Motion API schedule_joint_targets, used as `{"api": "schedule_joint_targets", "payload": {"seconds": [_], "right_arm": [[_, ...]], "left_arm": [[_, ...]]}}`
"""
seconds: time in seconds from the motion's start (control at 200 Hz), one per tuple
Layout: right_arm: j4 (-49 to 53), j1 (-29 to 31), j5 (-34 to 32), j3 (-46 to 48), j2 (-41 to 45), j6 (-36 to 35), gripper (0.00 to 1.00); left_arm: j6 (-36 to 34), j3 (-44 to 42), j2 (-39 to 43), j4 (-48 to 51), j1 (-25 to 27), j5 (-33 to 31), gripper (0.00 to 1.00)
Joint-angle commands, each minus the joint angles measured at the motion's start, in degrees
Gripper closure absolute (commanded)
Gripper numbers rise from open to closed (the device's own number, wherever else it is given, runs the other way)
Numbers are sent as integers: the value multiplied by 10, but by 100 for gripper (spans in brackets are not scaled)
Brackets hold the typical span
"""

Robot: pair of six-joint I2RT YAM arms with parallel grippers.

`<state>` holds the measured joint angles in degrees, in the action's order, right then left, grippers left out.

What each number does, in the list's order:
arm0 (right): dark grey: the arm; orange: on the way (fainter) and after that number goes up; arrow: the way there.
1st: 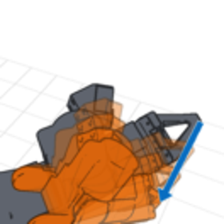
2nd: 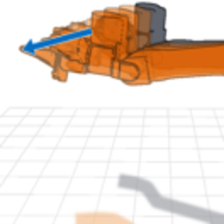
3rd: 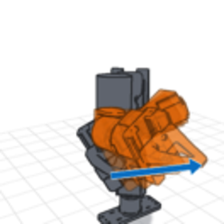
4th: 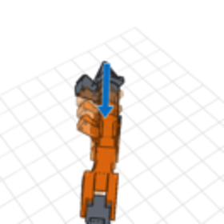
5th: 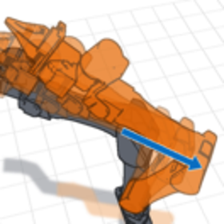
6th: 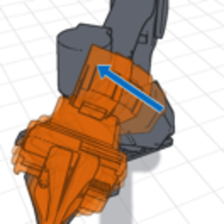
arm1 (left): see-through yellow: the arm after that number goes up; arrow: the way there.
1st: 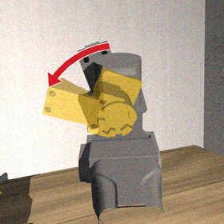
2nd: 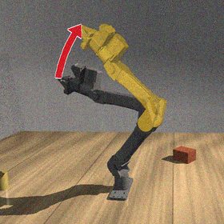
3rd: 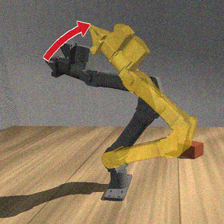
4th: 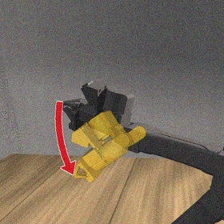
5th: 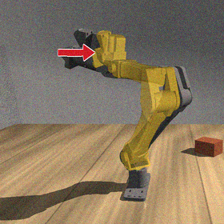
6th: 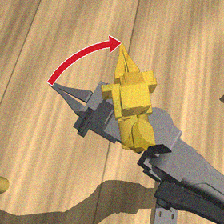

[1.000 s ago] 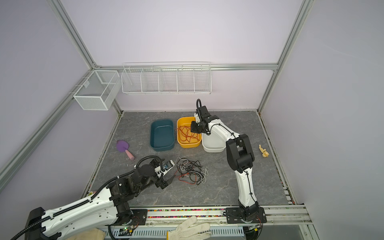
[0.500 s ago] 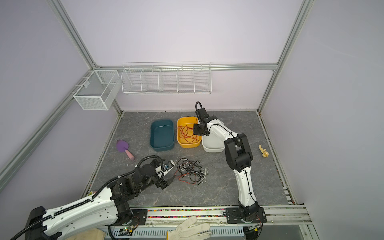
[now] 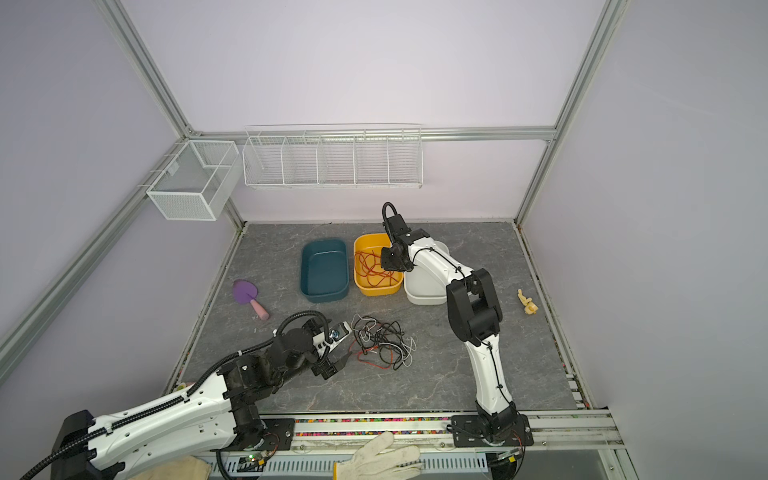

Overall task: Untangle the cables
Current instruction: 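Lower the red wire into the yellow tub and open the right gripper, then move the right gripper back down to the wire bundle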

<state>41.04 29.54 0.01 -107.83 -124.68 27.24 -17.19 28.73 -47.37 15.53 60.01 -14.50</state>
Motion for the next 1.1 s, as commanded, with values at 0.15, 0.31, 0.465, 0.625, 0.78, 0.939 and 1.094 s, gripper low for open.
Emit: {"api": "schedule_joint_targets", "payload": {"seconds": [0.15, 0.31, 0.465, 0.625, 0.78, 0.939, 1.094], "right_arm": [[29, 10, -2, 4, 69, 0, 61], [33, 17, 0, 25, 117, -5, 43], [16, 29, 5, 88, 196, -13, 25], [-3, 47, 21, 184, 294, -28, 17], [-28, 61, 52, 304, 386, -39, 12], [-58, 74, 84, 420, 472, -50, 8], [-95, 81, 108, 504, 524, -67, 7]], "left_arm": [[-5, 11, -7, 12, -2, 14, 1], [-1, 16, -15, 20, -2, 25, 1], [4, 20, -24, 27, -2, 39, 0], [12, 22, -35, 29, -2, 57, 0], [15, 31, -46, 39, -2, 88, 2], [14, 42, -50, 45, 4, 100, 3], [-1, 28, -56, 9, 4, 145, 4]]}}
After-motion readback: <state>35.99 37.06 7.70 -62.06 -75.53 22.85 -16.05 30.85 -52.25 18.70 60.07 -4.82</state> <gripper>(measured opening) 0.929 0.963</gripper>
